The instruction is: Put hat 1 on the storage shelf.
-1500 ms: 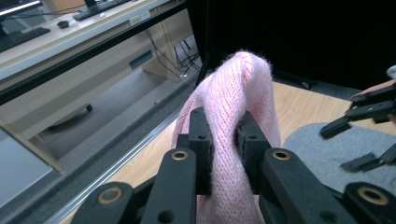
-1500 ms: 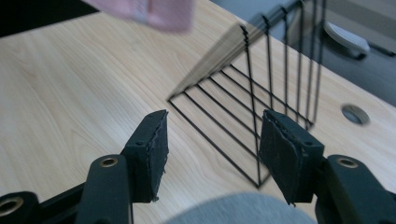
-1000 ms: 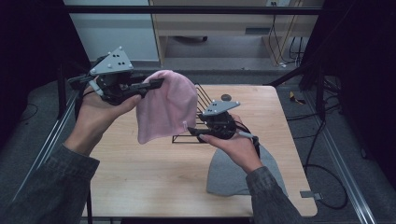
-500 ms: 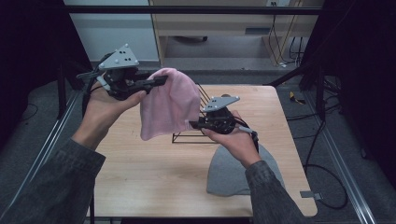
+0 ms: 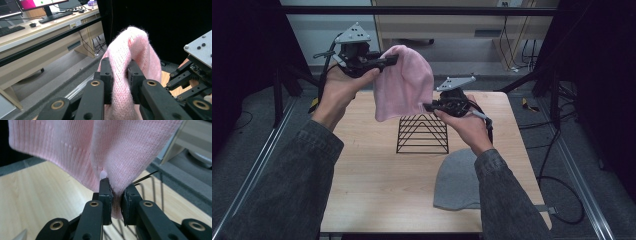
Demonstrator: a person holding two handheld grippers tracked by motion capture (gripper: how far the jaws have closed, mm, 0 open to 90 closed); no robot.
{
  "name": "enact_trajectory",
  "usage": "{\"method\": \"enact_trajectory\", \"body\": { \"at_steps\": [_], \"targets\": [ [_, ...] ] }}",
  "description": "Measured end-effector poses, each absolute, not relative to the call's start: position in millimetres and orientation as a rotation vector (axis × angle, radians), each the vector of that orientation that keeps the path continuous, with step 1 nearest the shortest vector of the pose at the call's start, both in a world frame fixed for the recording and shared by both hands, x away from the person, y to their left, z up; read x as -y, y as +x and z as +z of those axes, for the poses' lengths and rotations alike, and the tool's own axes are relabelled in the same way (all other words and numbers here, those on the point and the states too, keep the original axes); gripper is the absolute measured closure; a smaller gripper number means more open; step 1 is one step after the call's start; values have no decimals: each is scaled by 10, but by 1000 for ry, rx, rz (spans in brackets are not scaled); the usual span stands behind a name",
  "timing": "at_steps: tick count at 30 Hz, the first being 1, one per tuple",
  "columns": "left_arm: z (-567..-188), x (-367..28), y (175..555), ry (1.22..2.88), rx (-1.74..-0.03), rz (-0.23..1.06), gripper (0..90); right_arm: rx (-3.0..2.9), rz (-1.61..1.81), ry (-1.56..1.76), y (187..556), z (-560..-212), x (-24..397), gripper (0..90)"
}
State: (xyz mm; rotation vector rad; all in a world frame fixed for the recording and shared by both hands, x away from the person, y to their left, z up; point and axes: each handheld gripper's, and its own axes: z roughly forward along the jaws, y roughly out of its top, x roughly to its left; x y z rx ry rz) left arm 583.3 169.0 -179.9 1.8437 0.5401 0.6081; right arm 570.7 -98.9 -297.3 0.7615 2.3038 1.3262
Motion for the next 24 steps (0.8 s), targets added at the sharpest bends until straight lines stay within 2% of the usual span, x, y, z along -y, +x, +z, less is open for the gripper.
{"method": "enact_trajectory", "body": {
  "at_steps": [9,24],
  "targets": [
    [-1739,-1548,6059,1851,-541,606,781,-2240,1315,836,5871,-2913,1113,805],
    [-2009,-1411,6246,1887,-563,567,768,-2261,1308,860,5854,-3118,1228,804]
  ]
}}
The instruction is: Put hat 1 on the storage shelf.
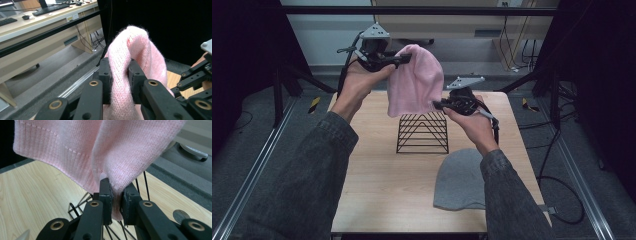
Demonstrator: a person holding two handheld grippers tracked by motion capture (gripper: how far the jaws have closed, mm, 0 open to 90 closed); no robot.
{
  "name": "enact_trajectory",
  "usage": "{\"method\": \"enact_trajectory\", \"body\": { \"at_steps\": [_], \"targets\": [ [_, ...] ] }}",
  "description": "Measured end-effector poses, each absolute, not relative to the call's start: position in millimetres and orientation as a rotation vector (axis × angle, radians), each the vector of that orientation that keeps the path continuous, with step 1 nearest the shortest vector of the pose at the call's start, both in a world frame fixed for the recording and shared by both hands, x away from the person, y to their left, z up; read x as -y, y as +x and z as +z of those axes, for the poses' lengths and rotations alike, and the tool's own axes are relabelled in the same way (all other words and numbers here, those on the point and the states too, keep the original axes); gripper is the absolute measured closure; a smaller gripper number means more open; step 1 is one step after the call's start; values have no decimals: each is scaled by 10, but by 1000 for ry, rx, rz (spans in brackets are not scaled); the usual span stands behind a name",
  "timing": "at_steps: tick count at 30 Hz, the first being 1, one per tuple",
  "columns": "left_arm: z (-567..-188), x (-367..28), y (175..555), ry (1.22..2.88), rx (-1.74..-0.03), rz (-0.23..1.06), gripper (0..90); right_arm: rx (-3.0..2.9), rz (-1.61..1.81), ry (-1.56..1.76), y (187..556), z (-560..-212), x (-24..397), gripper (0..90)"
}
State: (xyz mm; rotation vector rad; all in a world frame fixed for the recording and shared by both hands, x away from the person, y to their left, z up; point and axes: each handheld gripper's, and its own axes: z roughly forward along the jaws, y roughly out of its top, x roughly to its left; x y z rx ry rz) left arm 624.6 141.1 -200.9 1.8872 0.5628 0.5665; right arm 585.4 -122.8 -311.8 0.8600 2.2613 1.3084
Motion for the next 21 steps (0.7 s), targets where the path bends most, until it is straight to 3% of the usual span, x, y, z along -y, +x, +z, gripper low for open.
{"method": "enact_trajectory", "body": {
  "at_steps": [21],
  "targets": [
    [-2342,-1340,6336,1865,-564,568,754,-2244,1299,903,5783,-3464,1370,805]
  ]
}}
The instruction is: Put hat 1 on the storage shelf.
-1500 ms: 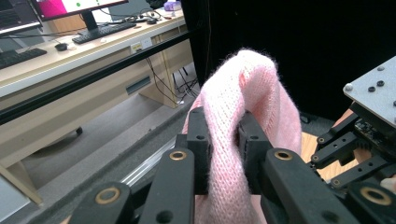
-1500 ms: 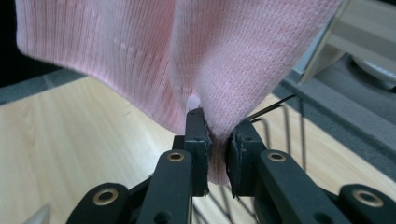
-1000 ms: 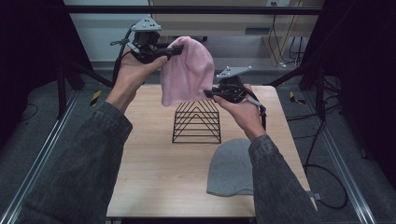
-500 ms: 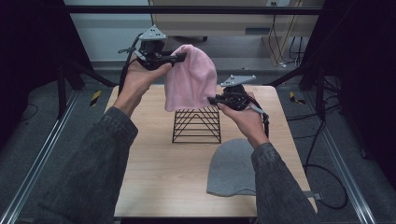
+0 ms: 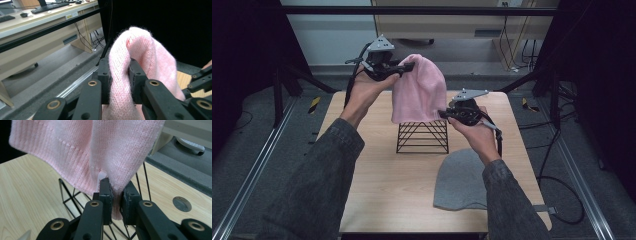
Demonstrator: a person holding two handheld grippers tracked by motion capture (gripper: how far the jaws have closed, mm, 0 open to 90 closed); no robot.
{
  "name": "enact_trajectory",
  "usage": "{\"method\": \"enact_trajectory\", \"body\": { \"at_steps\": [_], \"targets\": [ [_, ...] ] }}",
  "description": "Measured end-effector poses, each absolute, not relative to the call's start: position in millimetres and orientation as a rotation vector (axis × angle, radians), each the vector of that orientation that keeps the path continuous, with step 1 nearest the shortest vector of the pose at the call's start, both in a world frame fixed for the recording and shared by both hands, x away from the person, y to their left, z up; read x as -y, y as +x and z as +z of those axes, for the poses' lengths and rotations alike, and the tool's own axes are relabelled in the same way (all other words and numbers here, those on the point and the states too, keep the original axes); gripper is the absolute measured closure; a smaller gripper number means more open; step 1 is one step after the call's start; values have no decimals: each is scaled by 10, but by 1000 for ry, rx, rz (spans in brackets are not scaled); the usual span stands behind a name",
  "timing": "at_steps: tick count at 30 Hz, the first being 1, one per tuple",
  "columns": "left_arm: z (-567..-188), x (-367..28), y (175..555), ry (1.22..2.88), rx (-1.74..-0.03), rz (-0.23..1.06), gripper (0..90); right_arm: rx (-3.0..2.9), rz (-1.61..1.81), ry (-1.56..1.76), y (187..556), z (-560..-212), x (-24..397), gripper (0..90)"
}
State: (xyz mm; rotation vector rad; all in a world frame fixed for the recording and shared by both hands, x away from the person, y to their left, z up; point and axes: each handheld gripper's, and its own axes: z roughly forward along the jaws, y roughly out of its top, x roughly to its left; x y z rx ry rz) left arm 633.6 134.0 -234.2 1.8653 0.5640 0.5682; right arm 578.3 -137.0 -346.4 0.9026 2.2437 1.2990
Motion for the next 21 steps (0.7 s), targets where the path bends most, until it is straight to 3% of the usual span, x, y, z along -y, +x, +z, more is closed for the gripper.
{"method": "enact_trajectory", "body": {
  "at_steps": [21],
  "targets": [
    [-2628,-1270,6032,1946,-533,523,725,-2258,1180,859,5637,-3732,1435,806]
  ]
}}
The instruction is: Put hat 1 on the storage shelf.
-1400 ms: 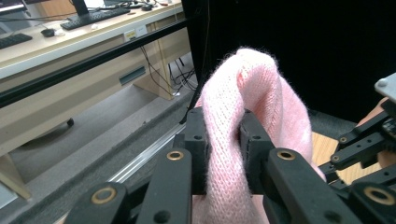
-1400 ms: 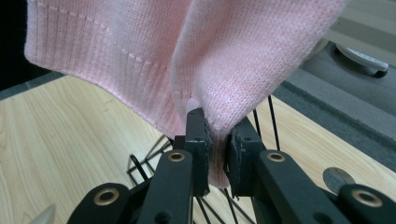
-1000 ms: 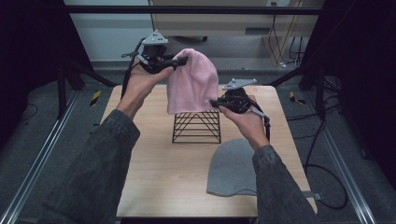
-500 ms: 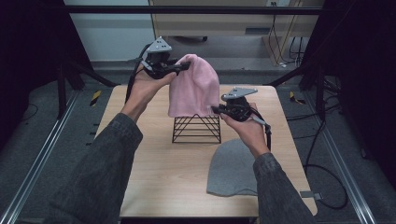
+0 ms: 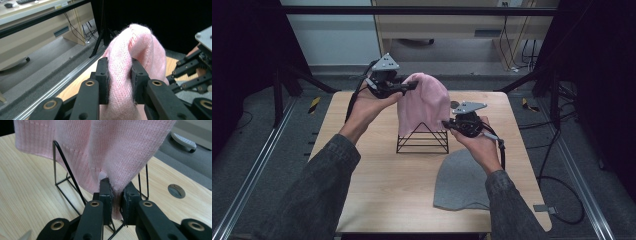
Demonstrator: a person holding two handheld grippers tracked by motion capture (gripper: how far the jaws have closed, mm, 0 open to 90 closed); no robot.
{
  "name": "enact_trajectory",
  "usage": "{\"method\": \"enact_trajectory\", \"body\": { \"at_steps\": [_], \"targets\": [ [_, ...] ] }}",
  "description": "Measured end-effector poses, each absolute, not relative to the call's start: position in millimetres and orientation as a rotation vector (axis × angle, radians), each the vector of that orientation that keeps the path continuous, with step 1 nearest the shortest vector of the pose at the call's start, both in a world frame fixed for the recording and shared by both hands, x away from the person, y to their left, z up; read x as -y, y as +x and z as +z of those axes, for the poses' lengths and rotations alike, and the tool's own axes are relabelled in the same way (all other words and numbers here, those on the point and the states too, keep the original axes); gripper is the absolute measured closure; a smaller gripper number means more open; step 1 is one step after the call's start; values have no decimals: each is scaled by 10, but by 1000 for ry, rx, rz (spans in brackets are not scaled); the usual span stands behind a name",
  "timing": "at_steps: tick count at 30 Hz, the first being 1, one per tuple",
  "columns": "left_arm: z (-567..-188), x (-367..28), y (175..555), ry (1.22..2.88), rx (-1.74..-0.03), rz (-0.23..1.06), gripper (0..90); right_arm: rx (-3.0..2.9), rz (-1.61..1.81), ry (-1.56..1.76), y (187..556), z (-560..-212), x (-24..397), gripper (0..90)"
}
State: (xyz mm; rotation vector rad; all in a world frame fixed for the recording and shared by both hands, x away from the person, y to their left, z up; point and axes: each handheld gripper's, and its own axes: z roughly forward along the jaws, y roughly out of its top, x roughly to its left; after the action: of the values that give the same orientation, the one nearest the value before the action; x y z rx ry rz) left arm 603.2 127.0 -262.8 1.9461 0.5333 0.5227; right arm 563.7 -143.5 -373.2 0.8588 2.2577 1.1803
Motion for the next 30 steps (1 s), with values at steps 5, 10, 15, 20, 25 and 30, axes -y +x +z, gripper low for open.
{"method": "enact_trajectory", "body": {
  "at_steps": [5,10,15,20,25,30],
  "targets": [
    [-2733,-1286,6005,1960,-555,516,738,-2272,1155,861,5639,-3795,1454,808],
    [-2802,-1295,5973,1978,-550,498,758,-2284,1139,879,5656,-3893,1469,808],
    [-2872,-1261,5932,1995,-545,498,757,-2295,1138,907,5680,-4027,1487,808],
    [-2945,-1254,5896,2029,-534,490,753,-2316,1123,911,5679,-4106,1479,808],
    [-3057,-1276,5865,2037,-549,473,753,-2328,1110,930,5661,-4199,1489,808],
    [-3151,-1303,5820,2034,-573,460,751,-2336,1090,951,5666,-4265,1506,806]
  ]
}}
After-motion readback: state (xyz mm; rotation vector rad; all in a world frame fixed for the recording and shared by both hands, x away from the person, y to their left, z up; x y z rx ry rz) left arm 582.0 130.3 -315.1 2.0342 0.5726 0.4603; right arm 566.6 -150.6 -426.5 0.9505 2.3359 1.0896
